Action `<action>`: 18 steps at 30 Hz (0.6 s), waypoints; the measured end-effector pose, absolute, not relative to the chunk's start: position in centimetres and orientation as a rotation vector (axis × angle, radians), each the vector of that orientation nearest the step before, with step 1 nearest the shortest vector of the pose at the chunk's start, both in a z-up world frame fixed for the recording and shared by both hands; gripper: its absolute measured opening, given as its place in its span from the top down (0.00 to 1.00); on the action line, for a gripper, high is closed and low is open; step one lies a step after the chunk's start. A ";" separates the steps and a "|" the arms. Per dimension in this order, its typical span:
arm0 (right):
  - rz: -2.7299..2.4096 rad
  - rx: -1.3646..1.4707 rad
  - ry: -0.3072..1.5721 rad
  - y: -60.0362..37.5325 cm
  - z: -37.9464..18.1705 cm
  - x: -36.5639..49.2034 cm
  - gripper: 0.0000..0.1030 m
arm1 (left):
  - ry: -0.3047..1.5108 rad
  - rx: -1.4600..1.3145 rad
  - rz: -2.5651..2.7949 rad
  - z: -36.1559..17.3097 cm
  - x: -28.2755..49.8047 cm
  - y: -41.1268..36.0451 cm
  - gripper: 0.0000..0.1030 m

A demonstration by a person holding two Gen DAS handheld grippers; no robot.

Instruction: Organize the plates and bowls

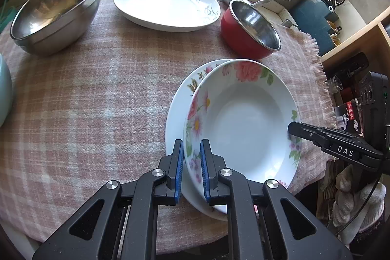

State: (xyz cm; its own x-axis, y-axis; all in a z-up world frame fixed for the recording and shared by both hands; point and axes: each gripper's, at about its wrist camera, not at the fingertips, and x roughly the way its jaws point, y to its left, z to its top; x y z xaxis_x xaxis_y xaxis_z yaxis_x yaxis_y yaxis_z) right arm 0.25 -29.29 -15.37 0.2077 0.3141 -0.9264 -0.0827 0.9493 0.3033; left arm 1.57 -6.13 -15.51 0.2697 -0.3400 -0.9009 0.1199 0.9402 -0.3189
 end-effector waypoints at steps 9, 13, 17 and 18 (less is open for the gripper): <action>0.264 0.113 1.328 -28.1 -14.9 0.2 0.83 | 1.270 -0.193 -0.307 -15.8 1.6 -6.5 0.88; 0.270 0.084 1.327 -27.4 -14.8 0.2 0.77 | 1.269 -0.191 -0.304 -15.7 1.7 -6.4 0.89; 0.268 0.072 1.324 -26.7 -14.9 0.5 0.73 | 1.270 -0.189 -0.306 -15.8 1.7 -6.4 0.89; 0.268 0.072 1.323 -26.8 -14.9 0.5 0.73 | 1.270 -0.190 -0.306 -15.8 1.7 -6.4 0.89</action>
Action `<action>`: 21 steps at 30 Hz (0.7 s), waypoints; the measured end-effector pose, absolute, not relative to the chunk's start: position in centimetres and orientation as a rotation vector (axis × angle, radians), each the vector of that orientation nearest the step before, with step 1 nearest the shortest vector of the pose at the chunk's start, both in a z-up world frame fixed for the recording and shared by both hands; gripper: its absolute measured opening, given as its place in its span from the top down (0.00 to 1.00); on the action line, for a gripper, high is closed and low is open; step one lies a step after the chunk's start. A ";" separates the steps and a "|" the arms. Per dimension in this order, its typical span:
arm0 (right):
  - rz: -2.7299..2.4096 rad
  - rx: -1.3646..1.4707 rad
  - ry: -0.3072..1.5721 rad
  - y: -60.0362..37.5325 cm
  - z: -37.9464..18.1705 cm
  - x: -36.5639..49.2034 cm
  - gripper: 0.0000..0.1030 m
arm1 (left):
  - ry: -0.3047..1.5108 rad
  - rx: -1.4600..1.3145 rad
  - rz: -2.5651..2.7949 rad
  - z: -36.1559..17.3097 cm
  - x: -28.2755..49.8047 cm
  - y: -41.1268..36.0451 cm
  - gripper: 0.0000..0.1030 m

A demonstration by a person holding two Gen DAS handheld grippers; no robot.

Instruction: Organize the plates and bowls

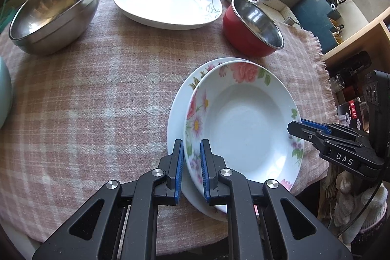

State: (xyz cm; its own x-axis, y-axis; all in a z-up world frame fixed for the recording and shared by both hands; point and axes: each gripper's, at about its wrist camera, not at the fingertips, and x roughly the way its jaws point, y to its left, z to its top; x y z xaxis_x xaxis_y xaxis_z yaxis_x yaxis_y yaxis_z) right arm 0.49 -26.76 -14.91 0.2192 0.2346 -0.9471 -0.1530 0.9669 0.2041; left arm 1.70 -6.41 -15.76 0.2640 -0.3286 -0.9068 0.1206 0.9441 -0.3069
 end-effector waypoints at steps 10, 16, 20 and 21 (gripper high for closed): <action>0.271 0.086 1.319 -27.0 -15.1 0.2 0.71 | 1.274 -0.197 -0.313 -15.8 1.8 -6.5 0.86; 0.271 0.093 1.283 -27.7 -14.2 -0.1 0.59 | 1.262 -0.203 -0.320 -15.3 1.8 -6.2 0.86; 0.266 0.100 1.253 -28.1 -13.3 -0.1 0.56 | 1.248 -0.210 -0.329 -14.7 1.7 -5.8 0.86; 0.265 0.103 1.244 -28.1 -13.1 -0.1 0.56 | 1.243 -0.211 -0.330 -14.6 1.7 -5.7 0.86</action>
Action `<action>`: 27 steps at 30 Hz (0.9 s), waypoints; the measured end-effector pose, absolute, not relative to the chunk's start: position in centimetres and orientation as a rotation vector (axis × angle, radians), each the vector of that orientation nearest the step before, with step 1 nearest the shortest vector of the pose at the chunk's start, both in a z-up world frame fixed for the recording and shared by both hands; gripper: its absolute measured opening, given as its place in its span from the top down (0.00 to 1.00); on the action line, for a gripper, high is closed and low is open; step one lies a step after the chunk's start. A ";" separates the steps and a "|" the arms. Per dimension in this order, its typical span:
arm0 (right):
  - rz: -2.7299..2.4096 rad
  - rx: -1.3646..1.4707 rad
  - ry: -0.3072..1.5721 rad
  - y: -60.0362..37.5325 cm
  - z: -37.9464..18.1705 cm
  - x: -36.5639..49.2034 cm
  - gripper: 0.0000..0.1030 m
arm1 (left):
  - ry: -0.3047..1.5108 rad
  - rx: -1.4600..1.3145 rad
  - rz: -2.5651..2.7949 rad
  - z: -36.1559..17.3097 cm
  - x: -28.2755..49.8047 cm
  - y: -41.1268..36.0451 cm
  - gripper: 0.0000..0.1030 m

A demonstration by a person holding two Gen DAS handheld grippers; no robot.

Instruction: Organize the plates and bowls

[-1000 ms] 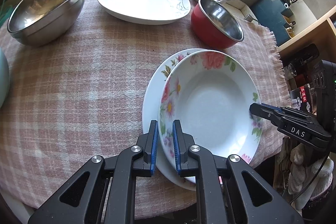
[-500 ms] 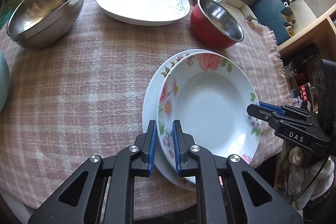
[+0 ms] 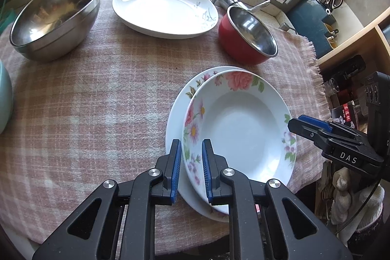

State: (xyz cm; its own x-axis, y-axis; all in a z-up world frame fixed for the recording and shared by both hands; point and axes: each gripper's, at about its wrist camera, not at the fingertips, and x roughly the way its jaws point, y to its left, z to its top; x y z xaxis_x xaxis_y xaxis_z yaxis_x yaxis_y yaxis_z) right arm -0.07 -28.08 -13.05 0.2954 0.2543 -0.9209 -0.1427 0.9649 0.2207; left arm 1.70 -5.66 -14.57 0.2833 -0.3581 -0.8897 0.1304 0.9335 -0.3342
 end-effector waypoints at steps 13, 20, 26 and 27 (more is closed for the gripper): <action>0.307 0.131 1.151 -27.3 -11.2 0.2 0.54 | 1.199 -0.243 -0.321 -13.0 2.9 -3.9 0.86; 0.334 0.171 1.134 -25.7 -10.3 0.8 0.47 | 1.186 -0.221 -0.317 -12.1 4.3 -2.5 0.86; 0.360 0.184 1.123 -24.5 -9.4 1.8 0.47 | 1.171 -0.206 -0.335 -10.5 5.7 -1.5 0.86; 0.374 0.193 1.123 -24.4 -9.3 2.0 0.47 | 1.168 -0.202 -0.335 -10.1 6.1 -1.3 0.86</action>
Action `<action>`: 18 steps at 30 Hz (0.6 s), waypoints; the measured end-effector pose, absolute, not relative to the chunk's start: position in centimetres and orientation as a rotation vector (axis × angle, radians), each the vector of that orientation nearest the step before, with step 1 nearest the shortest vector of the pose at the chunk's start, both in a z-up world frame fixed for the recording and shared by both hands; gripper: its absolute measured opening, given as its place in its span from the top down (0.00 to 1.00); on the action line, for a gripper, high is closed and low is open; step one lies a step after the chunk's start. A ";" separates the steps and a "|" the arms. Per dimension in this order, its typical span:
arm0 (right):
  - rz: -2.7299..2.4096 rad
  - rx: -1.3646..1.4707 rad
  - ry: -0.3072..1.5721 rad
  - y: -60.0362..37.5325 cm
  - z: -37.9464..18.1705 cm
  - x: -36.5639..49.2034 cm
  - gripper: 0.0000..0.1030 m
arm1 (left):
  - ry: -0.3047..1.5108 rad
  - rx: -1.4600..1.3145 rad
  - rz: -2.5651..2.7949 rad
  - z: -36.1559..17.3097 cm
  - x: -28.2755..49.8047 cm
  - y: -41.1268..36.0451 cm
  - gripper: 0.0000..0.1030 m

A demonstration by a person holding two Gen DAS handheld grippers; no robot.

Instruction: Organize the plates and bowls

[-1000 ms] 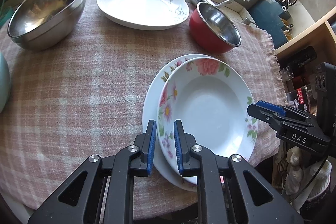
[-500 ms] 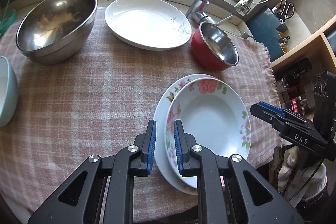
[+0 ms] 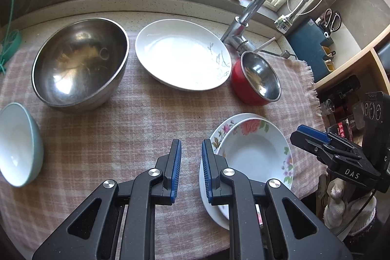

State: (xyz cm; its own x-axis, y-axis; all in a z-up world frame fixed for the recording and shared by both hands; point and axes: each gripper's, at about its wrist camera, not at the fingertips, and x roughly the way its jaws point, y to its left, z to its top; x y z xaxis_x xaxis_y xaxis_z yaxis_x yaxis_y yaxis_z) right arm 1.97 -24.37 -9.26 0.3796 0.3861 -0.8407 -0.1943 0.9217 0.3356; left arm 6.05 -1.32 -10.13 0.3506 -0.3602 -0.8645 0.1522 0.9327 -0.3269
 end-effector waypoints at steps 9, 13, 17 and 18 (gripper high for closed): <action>0.435 0.280 1.142 -22.1 -8.8 3.5 0.47 | 1.163 -0.080 -0.346 -7.3 11.0 0.5 0.82; 0.390 0.359 1.150 -20.4 -9.6 4.2 0.47 | 1.167 0.002 -0.434 -6.7 14.9 1.3 0.79; 0.306 0.447 1.129 -18.6 -10.4 5.1 0.48 | 1.197 0.074 -0.528 -6.6 19.7 1.8 0.79; 0.280 0.466 1.129 -18.3 -10.7 5.5 0.49 | 1.201 0.101 -0.541 -6.6 20.9 1.7 0.79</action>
